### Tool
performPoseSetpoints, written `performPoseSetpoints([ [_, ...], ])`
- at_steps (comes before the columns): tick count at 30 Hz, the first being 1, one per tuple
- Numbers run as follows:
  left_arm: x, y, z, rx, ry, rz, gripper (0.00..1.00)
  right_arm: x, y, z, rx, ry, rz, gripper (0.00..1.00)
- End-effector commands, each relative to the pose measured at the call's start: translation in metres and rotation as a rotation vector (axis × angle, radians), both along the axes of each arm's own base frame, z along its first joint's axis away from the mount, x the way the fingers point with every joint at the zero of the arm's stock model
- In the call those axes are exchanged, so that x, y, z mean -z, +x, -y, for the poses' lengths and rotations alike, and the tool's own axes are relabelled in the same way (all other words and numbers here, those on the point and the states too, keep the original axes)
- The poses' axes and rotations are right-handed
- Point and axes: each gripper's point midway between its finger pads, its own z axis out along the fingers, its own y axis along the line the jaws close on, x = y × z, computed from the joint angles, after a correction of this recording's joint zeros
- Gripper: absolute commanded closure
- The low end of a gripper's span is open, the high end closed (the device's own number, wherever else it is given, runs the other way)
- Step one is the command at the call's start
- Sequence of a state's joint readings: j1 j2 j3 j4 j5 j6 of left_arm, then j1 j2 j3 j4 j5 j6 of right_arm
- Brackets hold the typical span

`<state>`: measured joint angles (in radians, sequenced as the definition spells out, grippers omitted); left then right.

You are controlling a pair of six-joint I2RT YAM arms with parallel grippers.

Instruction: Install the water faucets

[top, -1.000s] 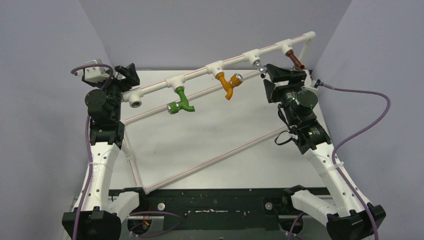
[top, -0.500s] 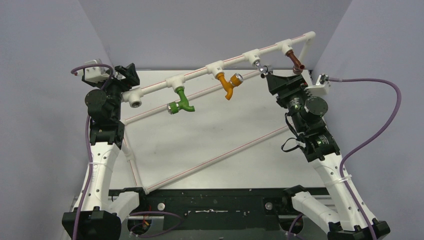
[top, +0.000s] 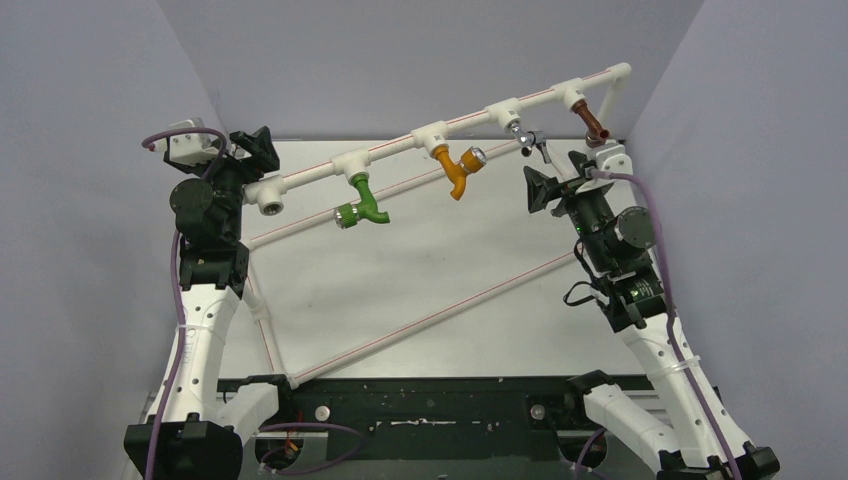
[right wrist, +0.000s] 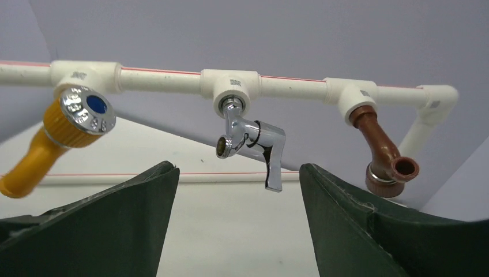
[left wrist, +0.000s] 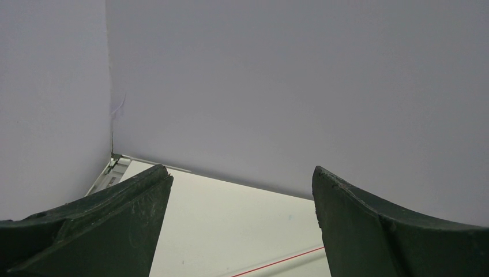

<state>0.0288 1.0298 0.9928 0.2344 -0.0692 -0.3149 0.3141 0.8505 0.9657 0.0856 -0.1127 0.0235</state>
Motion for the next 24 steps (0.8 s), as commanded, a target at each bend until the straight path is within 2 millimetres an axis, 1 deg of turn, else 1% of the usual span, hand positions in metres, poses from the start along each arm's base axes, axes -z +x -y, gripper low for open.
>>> performPoseSetpoints([
  [1,0.135,-0.003,0.004,0.041,-0.011,-0.429,0.1,-0.025,-0.001,-0.001,0.006,-0.266,0.222,0.21],
  [4,0.134,-0.003,0.005,0.041,-0.011,-0.428,0.1,-0.02,0.007,-0.005,0.004,-0.387,0.253,0.2],
  [9,0.135,-0.003,0.005,0.042,-0.011,-0.429,0.1,-0.017,0.015,-0.005,0.049,-0.575,0.341,0.18],
  [12,0.135,-0.003,0.005,0.044,-0.011,-0.431,0.1,-0.01,0.026,-0.003,0.085,-0.663,0.357,0.18],
  [17,0.137,-0.002,0.005,0.043,-0.011,-0.436,0.1,-0.016,0.031,-0.004,0.124,-0.707,0.421,0.18],
  [24,0.138,-0.002,0.005,0.044,-0.011,-0.439,0.1,-0.015,0.047,-0.009,0.134,-0.735,0.441,0.2],
])
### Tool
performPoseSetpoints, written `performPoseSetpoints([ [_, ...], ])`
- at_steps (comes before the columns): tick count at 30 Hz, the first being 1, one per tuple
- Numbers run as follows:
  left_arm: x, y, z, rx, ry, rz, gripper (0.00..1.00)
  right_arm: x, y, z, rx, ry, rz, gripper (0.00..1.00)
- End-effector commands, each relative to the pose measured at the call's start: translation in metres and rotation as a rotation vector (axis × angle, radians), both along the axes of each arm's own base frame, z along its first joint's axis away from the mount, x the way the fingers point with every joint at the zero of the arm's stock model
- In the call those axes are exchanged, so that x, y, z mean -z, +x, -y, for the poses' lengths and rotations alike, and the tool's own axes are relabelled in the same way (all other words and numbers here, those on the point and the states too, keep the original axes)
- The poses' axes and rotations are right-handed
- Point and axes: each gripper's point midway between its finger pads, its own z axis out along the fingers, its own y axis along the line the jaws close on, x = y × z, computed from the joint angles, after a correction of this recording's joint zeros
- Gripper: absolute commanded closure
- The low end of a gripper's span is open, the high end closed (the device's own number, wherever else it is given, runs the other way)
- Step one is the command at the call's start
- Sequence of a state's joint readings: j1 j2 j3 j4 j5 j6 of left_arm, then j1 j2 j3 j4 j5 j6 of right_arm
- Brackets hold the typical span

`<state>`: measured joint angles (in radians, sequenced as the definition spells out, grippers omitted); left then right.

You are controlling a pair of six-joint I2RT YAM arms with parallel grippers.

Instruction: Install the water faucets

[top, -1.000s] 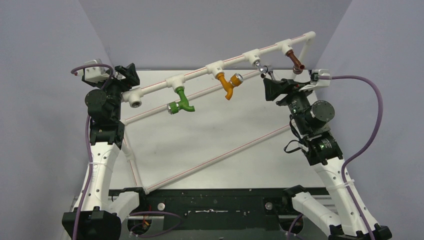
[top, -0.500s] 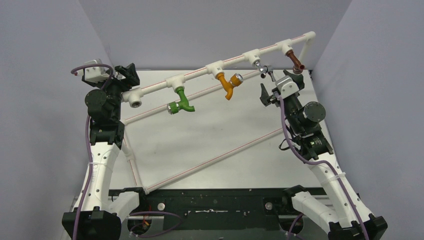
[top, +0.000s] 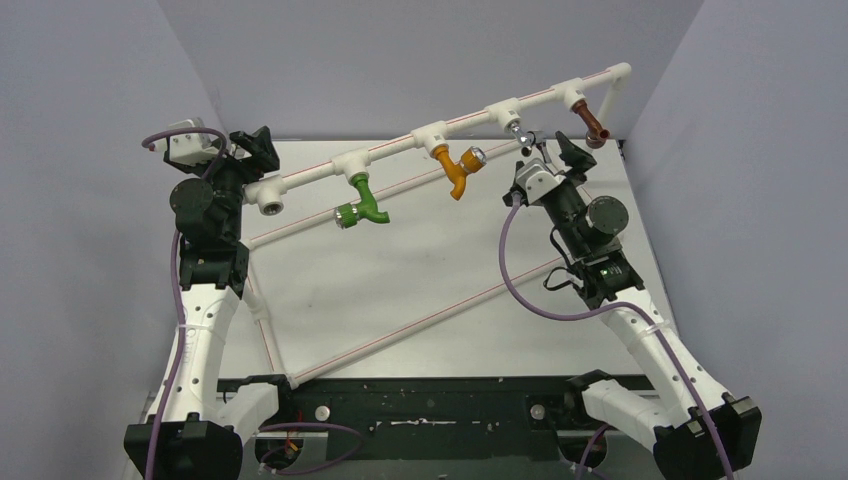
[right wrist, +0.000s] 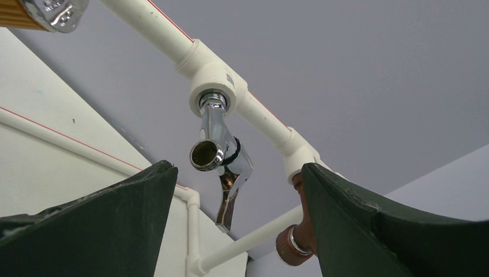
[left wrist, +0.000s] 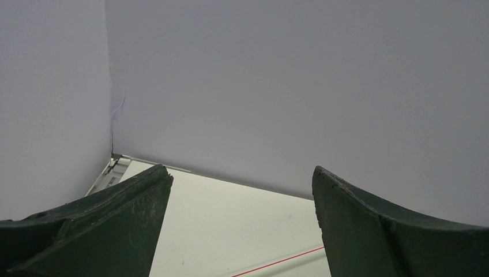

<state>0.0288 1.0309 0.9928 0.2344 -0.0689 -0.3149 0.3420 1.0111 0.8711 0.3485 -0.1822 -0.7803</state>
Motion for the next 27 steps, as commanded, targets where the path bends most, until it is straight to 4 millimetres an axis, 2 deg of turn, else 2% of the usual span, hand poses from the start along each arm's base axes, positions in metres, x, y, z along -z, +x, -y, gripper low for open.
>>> performPoseSetpoints([
  [1,0.138,-0.002,0.005,0.043,-0.011,-0.439,0.1,-0.036,0.002,-0.003,0.004,0.0,0.137,0.21],
  [11,0.139,-0.002,0.004,0.042,-0.011,-0.442,0.1,-0.039,0.018,-0.013,-0.004,0.009,0.12,0.34],
  [20,0.139,-0.002,0.003,0.041,-0.011,-0.443,0.1,-0.044,0.025,-0.019,-0.009,0.018,0.128,0.37],
  [24,0.139,-0.002,0.003,0.041,-0.011,-0.443,0.1,-0.041,0.029,-0.02,-0.01,0.024,0.113,0.44],
  [27,0.139,-0.001,0.003,0.04,-0.011,-0.444,0.1,-0.04,0.029,-0.021,-0.016,0.038,0.105,0.55],
])
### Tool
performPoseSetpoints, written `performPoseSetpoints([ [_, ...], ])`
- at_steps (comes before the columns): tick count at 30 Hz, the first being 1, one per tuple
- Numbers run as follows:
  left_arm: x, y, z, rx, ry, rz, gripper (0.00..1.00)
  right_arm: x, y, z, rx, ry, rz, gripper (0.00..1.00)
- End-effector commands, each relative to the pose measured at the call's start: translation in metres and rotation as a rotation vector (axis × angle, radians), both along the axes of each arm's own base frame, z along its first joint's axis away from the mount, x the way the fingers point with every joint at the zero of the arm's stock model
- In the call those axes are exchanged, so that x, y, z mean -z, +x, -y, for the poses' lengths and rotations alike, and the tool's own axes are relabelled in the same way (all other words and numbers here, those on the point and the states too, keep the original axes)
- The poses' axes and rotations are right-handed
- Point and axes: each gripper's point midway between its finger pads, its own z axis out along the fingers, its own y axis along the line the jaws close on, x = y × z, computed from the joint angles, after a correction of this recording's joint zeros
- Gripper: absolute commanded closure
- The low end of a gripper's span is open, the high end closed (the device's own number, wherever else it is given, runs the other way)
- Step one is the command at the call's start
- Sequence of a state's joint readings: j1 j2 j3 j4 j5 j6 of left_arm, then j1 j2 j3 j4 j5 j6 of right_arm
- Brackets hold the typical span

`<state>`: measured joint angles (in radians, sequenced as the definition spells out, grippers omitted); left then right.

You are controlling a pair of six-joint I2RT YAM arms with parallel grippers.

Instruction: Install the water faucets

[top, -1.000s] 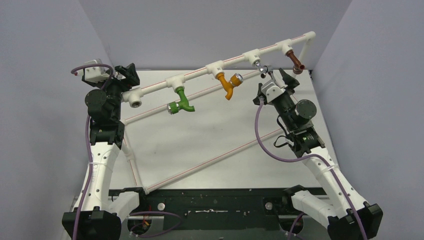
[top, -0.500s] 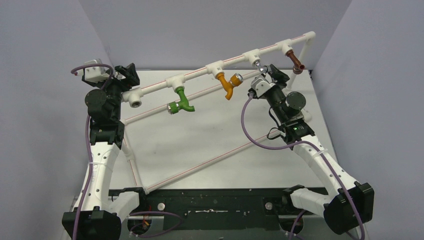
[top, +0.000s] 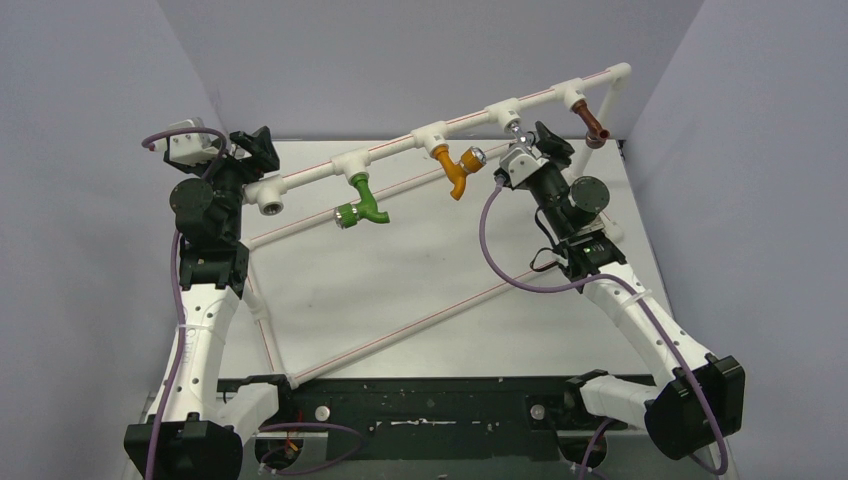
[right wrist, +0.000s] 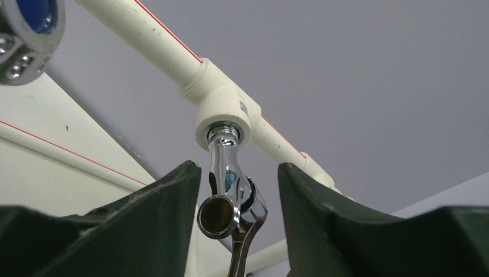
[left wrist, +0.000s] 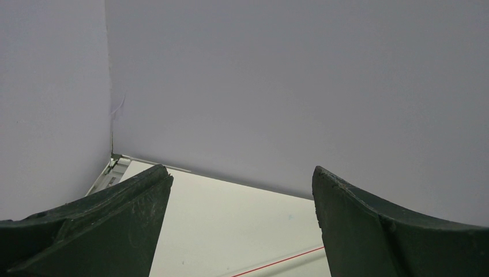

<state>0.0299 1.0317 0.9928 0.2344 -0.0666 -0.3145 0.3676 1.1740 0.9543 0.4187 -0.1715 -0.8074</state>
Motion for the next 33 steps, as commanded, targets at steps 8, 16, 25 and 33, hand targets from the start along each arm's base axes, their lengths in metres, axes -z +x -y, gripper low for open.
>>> performPoseSetpoints([
  [8,0.14,-0.002,0.002,0.036,-0.013,-0.446,0.1,-0.036,-0.009,-0.01,-0.05,0.124,0.057,0.97],
  [16,0.139,-0.001,0.002,0.036,-0.013,-0.444,0.1,-0.041,-0.016,-0.019,-0.131,0.361,-0.039,1.0],
  [25,0.137,-0.002,0.003,0.04,-0.013,-0.439,0.1,-0.044,-0.014,-0.021,-0.172,0.747,-0.202,1.0],
  [33,0.136,-0.003,0.003,0.044,-0.013,-0.436,0.1,-0.037,-0.009,-0.016,-0.151,1.111,-0.372,1.0],
])
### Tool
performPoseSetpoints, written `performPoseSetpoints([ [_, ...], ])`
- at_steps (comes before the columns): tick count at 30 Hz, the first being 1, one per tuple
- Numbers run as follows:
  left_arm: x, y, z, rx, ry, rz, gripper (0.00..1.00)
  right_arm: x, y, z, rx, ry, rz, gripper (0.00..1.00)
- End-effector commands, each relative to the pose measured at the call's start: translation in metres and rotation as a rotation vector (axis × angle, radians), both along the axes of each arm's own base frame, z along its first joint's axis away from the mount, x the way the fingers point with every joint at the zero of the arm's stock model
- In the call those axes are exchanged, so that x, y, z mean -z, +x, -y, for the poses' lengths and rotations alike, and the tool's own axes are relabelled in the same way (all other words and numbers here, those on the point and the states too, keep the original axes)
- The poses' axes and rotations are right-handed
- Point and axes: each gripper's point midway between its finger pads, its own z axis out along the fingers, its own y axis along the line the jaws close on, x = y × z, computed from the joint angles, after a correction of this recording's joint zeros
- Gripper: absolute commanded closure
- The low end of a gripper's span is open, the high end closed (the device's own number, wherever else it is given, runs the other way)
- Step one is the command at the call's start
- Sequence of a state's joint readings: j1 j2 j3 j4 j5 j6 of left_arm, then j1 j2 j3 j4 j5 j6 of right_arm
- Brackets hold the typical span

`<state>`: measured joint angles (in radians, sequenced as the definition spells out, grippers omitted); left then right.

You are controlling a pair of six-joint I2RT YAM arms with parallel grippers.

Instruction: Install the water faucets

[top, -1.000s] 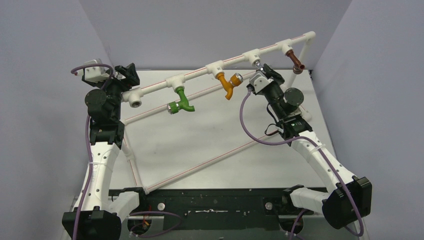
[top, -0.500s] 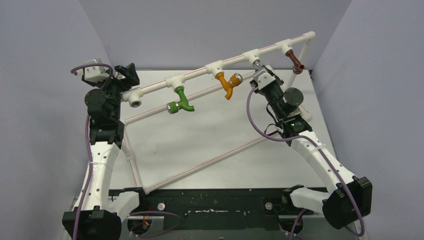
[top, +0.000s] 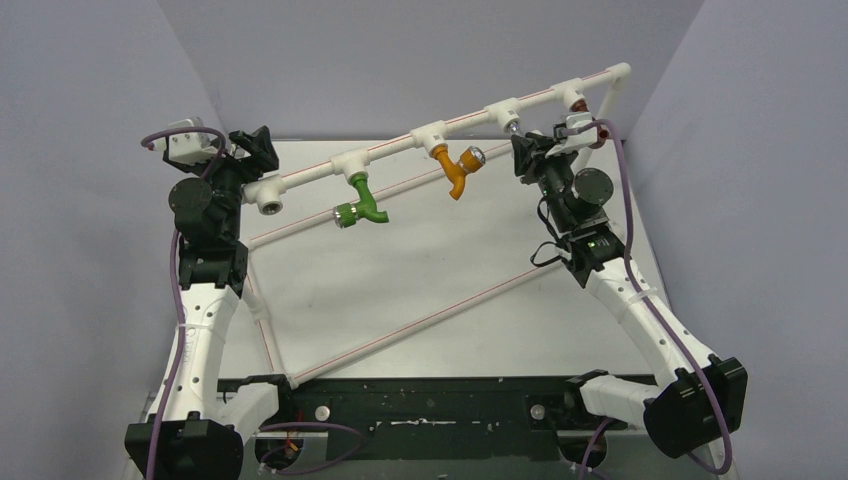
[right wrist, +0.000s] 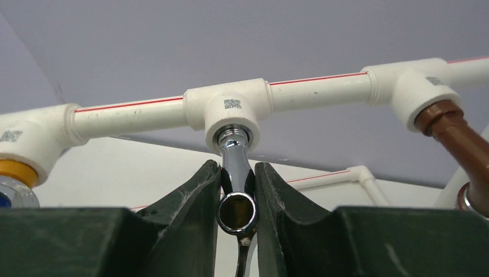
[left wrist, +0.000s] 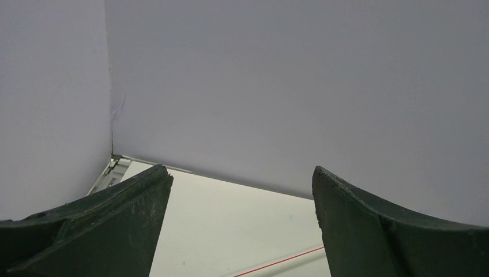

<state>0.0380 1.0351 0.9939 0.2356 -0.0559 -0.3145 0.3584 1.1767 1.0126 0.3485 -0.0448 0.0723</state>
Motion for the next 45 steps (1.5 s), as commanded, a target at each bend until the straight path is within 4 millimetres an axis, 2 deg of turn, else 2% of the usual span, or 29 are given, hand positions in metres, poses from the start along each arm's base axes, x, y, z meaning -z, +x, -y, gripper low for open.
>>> performPoseSetpoints([
  [1,0.135,-0.004,0.004,0.041,-0.014,-0.433,0.1,-0.041,-0.007,-0.009,-0.059,0.356,-0.03,1.0],
  [8,0.135,-0.004,0.004,0.042,-0.014,-0.433,0.1,-0.034,-0.01,-0.019,-0.128,0.702,-0.172,1.0],
  [15,0.136,-0.003,0.004,0.043,-0.015,-0.436,0.1,-0.046,-0.024,-0.029,-0.269,1.082,-0.254,1.0],
  [22,0.137,-0.003,0.004,0.041,-0.015,-0.438,0.1,-0.051,-0.033,-0.011,-0.251,1.414,-0.314,1.0],
  [27,0.137,-0.003,0.004,0.041,-0.017,-0.44,0.1,-0.063,-0.036,-0.011,-0.248,1.505,-0.361,1.0],
  [32,0.138,-0.003,0.003,0.04,-0.017,-0.443,0.1,-0.072,-0.035,-0.016,-0.239,1.434,-0.349,1.0],
  [38,0.138,-0.003,0.002,0.037,-0.018,-0.441,0.1,-0.08,-0.041,-0.017,-0.237,1.228,-0.26,0.46],
  [41,0.138,-0.002,0.002,0.036,-0.019,-0.44,0.1,-0.081,-0.043,-0.018,-0.228,1.127,-0.247,0.32],
  [45,0.138,-0.002,0.001,0.033,-0.022,-0.441,0.1,-0.076,-0.045,-0.021,-0.206,0.986,-0.252,0.24],
])
